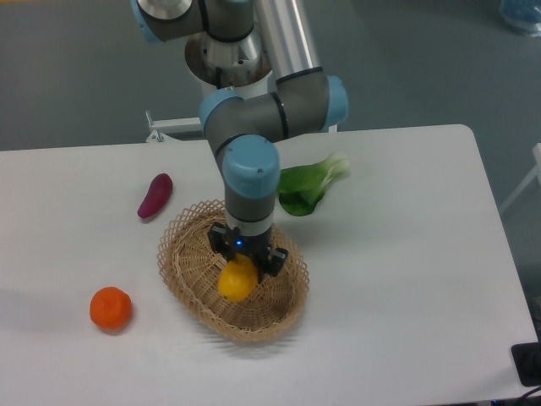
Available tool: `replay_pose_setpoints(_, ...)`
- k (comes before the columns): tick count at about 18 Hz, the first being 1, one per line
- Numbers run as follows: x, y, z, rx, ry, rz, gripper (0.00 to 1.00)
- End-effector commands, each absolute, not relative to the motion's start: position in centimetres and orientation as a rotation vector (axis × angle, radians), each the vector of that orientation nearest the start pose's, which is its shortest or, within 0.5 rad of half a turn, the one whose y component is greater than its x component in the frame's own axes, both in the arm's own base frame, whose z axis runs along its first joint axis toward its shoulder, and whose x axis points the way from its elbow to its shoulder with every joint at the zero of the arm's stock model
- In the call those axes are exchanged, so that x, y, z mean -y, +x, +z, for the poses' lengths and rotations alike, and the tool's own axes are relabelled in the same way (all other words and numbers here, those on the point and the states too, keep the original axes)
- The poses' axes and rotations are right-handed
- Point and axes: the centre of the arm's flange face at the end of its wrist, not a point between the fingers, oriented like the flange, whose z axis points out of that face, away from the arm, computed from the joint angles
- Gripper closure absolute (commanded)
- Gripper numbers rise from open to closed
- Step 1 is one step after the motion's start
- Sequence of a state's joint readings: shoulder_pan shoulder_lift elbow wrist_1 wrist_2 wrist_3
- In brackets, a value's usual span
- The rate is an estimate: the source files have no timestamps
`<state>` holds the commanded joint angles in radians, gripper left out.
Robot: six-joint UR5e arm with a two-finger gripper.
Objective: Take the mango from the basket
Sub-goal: 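Lift the mango out of the basket and carry it beside the bok choy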
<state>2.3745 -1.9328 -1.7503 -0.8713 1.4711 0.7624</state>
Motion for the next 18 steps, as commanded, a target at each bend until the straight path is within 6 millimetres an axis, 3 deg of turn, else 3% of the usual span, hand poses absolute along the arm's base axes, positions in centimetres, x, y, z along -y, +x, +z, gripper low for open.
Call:
replay_pose_setpoints(5,-49.5,-37.2,27.9,0.026,-2.957,0.091,0.68)
replay_pose_setpoints(8,-48.1,-40.3,29.8,0.035,-2.934,0.147,0.68)
replay_pose_setpoints(13,-46.5,-44.0,30.9,0.086,-2.919,0.188,0.73)
replay_pose_setpoints(18,-45.1,-45.3,30.9,0.062,-2.927,0.201,0.70)
